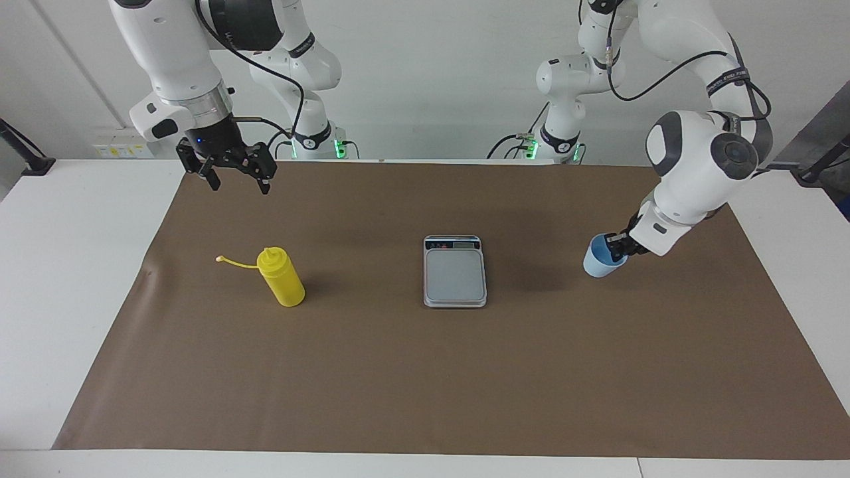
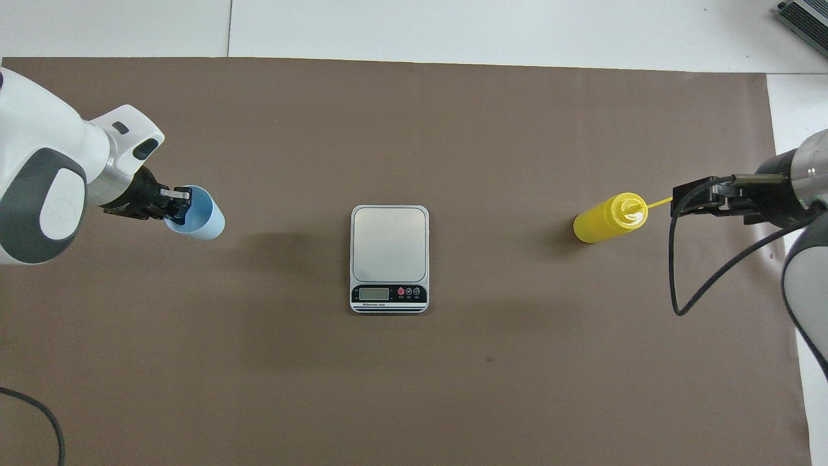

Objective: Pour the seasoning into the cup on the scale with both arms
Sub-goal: 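Carry the blue cup with the left gripper onto the scale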

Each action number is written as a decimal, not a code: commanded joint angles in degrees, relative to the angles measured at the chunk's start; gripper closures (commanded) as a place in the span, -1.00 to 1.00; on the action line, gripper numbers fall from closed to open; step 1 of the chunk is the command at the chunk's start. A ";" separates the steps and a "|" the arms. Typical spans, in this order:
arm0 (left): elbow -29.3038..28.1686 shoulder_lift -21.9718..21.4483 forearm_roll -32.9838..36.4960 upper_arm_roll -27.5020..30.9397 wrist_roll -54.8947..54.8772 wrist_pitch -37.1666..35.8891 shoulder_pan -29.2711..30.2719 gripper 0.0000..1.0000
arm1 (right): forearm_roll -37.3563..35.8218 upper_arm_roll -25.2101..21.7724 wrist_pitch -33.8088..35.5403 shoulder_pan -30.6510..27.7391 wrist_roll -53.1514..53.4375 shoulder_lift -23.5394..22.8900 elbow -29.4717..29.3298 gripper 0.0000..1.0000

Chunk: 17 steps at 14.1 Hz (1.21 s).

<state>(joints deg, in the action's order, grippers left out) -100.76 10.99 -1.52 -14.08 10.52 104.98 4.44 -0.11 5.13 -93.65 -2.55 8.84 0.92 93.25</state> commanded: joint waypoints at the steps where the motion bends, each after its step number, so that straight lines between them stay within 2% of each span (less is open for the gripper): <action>1: 1.18 0.08 -0.59 -0.68 8.96 -0.92 -5.20 1.00 | -0.15 0.40 0.48 -0.52 0.83 0.14 0.17 -1.00; 3: 0.65 0.08 -0.59 -0.68 16.87 1.35 -9.87 1.00 | -0.15 0.40 0.48 -0.52 0.83 0.14 0.17 -1.00; 7: -3.39 -0.53 -2.96 -0.68 25.68 10.67 -16.72 1.00 | -0.15 0.40 0.48 -0.52 0.83 0.14 0.17 -1.00; 10: -3.05 1.91 -2.96 -0.68 31.66 16.20 -21.47 1.00 | -0.15 0.40 0.48 -0.52 0.83 0.14 0.17 -1.00; 15: -2.08 5.52 -2.26 -0.51 33.86 18.59 -24.74 1.00 | -0.15 0.40 0.48 -0.52 0.83 0.14 0.17 -1.00; 17: -2.25 5.53 -2.08 -0.51 33.87 18.51 -24.83 1.00 | -0.15 0.40 0.48 -0.52 0.83 0.14 0.17 -1.00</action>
<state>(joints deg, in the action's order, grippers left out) -103.52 16.07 -3.48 -15.60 43.60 122.83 -19.38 -0.11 5.13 -93.65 -2.55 8.84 0.92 93.25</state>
